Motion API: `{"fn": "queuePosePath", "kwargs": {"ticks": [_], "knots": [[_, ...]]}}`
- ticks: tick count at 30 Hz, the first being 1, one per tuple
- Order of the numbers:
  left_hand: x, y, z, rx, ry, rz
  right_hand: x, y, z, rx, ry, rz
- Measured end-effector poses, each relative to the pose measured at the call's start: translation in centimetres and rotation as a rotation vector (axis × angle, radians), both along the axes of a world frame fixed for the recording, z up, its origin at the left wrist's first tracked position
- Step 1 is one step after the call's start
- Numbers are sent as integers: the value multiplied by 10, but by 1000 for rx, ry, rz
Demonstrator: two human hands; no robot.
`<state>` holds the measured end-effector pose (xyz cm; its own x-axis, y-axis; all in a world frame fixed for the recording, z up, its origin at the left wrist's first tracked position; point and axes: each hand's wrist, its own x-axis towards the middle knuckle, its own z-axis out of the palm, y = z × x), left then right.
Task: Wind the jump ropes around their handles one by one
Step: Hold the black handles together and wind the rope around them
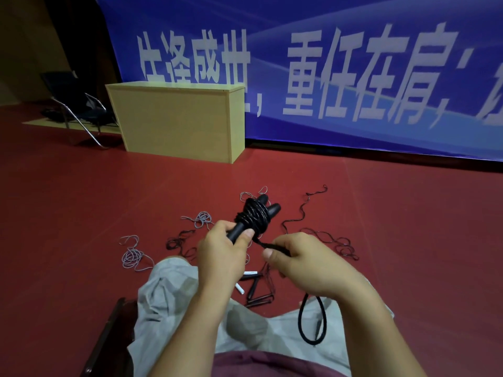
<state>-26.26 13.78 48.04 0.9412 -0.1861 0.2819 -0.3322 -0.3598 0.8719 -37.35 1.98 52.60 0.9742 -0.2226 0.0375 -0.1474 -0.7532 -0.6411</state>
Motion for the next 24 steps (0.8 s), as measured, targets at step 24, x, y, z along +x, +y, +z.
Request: {"fn": "queuePosePath", "kwargs": {"ticks": [24], "knots": [[1, 29, 15, 254, 31, -845, -7, -28, 3, -8, -343, -414]]}}
